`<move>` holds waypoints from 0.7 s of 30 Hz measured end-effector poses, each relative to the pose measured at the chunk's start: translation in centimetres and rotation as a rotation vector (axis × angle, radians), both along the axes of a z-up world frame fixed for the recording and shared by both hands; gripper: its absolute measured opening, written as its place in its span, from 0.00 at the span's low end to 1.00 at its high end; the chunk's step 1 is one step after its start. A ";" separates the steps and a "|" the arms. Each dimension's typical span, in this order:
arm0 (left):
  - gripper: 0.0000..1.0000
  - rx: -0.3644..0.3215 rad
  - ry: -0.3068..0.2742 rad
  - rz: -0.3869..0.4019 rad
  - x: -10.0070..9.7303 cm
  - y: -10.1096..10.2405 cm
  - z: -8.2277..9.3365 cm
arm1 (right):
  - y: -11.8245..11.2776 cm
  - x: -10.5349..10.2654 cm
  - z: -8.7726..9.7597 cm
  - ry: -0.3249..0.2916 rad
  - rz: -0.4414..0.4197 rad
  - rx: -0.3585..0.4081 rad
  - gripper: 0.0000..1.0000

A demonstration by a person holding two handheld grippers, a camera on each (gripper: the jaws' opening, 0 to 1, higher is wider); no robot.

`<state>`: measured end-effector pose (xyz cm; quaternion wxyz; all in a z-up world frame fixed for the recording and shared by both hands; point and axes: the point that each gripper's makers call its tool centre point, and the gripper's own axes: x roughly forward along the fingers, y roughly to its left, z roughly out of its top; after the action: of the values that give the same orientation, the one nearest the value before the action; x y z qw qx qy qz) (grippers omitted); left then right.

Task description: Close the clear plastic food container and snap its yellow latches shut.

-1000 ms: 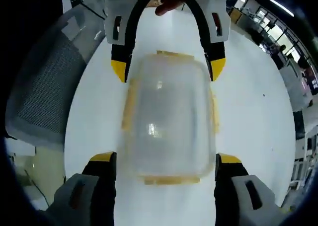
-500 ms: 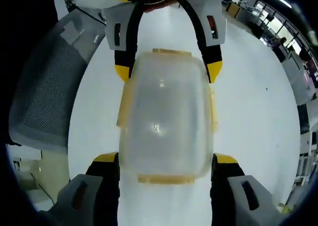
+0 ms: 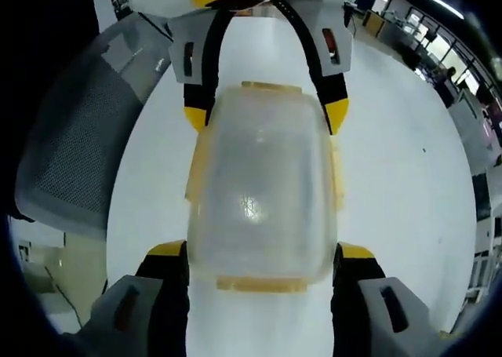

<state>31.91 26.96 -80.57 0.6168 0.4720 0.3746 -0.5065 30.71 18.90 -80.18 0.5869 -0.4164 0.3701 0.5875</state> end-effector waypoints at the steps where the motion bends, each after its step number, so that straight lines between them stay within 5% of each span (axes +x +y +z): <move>1: 0.73 0.002 0.000 0.003 0.0 0.1 0.0 | 0.1 0.0 0.0 0.000 0.002 -0.001 0.72; 21: 0.74 0.017 -0.002 0.059 -1.1 4.2 -0.1 | 4.1 -0.6 0.1 0.000 0.054 -0.009 0.72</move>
<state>30.79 31.15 -80.65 0.6278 0.4667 0.3920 -0.4842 30.06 23.03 -80.10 0.5690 -0.4288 0.3614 0.6014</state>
